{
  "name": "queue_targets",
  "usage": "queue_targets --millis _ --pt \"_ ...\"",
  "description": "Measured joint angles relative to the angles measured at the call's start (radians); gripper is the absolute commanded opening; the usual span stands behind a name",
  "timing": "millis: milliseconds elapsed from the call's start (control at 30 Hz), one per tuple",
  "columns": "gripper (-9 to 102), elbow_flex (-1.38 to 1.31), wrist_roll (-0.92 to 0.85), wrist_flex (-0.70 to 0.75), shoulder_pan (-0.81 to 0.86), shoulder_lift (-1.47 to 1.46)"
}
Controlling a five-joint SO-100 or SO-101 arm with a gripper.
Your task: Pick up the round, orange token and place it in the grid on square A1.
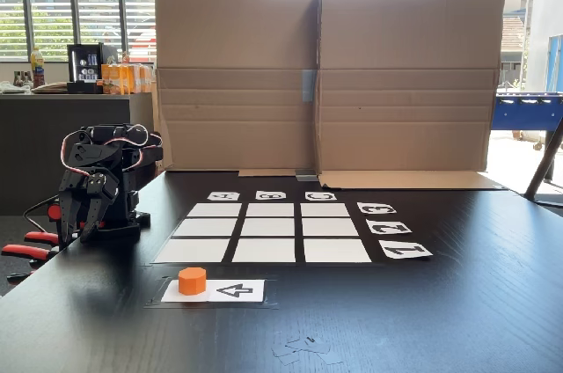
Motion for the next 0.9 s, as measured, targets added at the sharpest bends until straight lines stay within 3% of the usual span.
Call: queue_targets --millis 500,900 --pt "9 -0.054 0.000 -0.028 0.002 -0.137" --pt "14 -0.299 0.000 -0.034 -0.005 -0.416"
